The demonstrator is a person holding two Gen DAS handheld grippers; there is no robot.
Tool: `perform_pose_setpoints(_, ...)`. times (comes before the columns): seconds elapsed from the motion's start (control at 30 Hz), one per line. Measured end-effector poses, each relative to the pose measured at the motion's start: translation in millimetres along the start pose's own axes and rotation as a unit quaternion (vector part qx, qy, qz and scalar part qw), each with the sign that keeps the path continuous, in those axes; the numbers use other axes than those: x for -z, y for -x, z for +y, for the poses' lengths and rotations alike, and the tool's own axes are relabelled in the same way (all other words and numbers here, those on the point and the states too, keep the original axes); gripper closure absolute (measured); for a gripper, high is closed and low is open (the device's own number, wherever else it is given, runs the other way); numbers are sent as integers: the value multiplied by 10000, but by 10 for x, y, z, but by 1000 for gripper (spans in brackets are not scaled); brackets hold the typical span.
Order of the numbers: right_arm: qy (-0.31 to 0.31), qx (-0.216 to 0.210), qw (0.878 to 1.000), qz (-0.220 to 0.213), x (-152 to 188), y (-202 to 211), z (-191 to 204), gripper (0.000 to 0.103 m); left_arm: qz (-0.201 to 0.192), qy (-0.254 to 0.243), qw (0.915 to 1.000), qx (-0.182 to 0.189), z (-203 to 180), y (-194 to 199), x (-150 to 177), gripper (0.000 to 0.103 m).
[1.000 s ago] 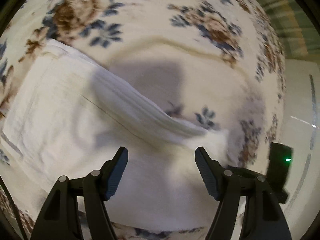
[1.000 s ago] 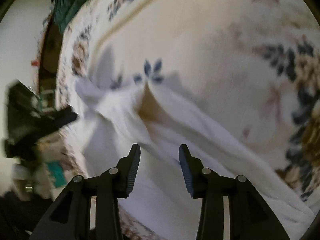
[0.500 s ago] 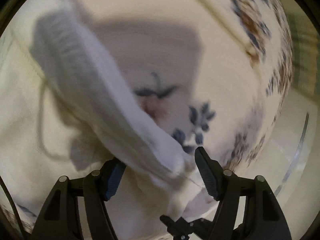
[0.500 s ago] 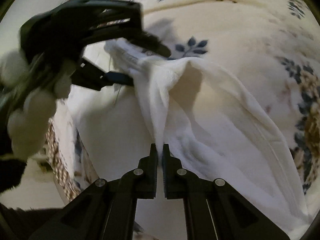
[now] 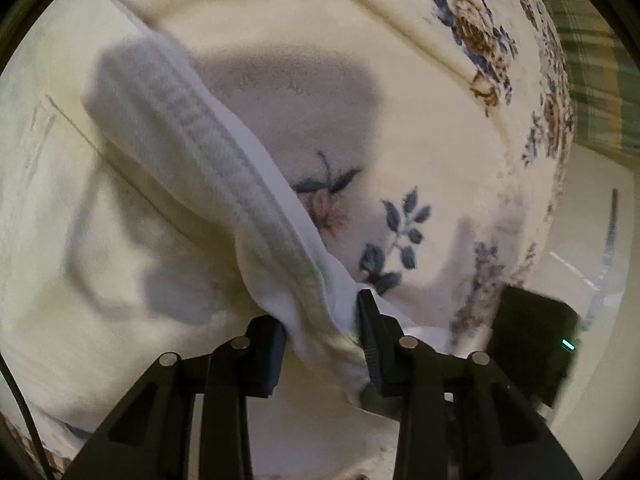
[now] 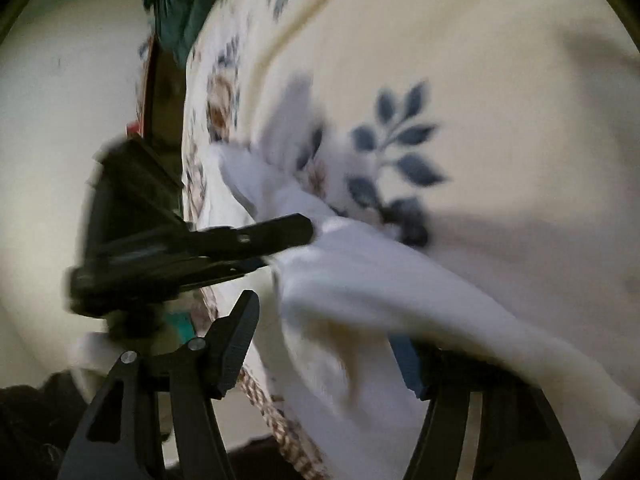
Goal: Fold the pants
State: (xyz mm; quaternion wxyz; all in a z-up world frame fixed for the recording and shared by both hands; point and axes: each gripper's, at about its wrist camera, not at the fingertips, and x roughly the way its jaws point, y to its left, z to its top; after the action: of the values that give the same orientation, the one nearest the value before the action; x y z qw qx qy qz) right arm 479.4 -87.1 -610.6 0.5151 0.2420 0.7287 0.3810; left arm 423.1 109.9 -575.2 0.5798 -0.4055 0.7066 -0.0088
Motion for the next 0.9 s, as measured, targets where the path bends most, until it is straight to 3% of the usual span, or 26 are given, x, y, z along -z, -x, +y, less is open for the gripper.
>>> perform_pose_setpoints(0.07,-88,-220,9997,79,-152,-258,-9,36,-3,112,9998,192,37,106,3,62)
perform_pose_setpoints(0.1,-139,-370,9992,39,-206,-362,-4,42,-79,126,9997,205,70,191,-5,57)
perform_pose_setpoints(0.13,-157,-523,9985,8,-274,-476,4,49,-248,136,9995,162,112,305,-10,55)
perform_pose_setpoints(0.17,-154,-467,9988,20,-308,-530,18,69,-376,136,9991,109,147,380,-22,51)
perform_pose_setpoints(0.2,-190,-372,9991,44,-321,-577,22,80,-519,140,9985,48,207,460,-43,51)
perform_pose_setpoints(0.27,-416,-513,9978,-88,-350,-422,-31,92,-799,214,9964,-165,366,578,-115,51)
perform_pose_setpoints(0.3,-514,-584,9967,-226,-366,-278,-67,93,-898,296,9952,-258,476,612,-165,51)
perform_pose_setpoints(0.37,-710,-869,9927,-441,-415,65,-136,93,-948,485,9943,-61,646,628,-230,51)
perform_pose_setpoints(0.4,-673,-724,9939,-483,-415,152,-126,93,-889,546,9945,-26,701,616,-259,51)
perform_pose_setpoints(0.53,-584,-406,9973,187,-402,40,-79,91,-903,591,9941,-53,761,588,-302,51)
perform_pose_setpoints(0.63,-703,91,9972,235,-436,168,-130,92,-869,522,9948,-91,760,555,-345,51)
perform_pose_setpoints(0.73,-1000,243,9946,-164,-512,679,-296,93,-830,490,9953,-61,809,590,-375,52)
perform_pose_setpoints(0.8,-936,703,9923,-402,-512,931,-337,94,-832,428,9956,-94,819,598,-361,54)
perform_pose_setpoints(0.9,-939,771,9913,-513,-433,1154,-327,94,-835,296,9959,-191,727,644,-317,53)
